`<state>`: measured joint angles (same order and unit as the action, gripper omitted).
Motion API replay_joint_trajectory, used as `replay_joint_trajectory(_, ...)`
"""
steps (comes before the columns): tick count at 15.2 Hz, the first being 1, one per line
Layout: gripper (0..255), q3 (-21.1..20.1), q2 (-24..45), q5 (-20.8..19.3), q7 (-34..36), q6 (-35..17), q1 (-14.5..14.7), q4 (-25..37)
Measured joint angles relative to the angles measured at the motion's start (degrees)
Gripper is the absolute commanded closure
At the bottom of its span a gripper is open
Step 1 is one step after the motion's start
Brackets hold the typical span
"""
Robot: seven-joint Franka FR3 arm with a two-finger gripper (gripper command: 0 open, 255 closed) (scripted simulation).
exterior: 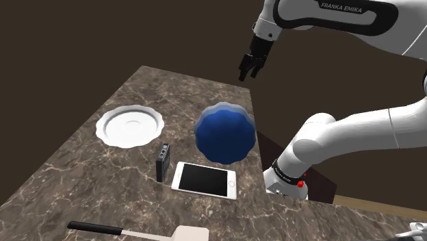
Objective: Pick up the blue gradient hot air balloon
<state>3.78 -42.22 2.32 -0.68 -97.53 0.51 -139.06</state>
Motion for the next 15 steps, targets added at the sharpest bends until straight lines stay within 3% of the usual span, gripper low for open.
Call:
replay_joint_trajectory(2, 0, -0.6, 0.0, 0.7, 1.7, 0.1, -0.3, -0.5)
replay_joint_trajectory(4, 0, -2.7, 0.3, 3.1, 8.3, 0.5, -1.3, -1.8)
replay_joint_trajectory(9, 0, -9.0, 1.0, 11.9, 28.9, 1.1, -3.6, -5.4)
replay_joint_trajectory(15, 0, -16.1, 5.1, 23.4, 51.3, -2.6, -5.3, -8.0)
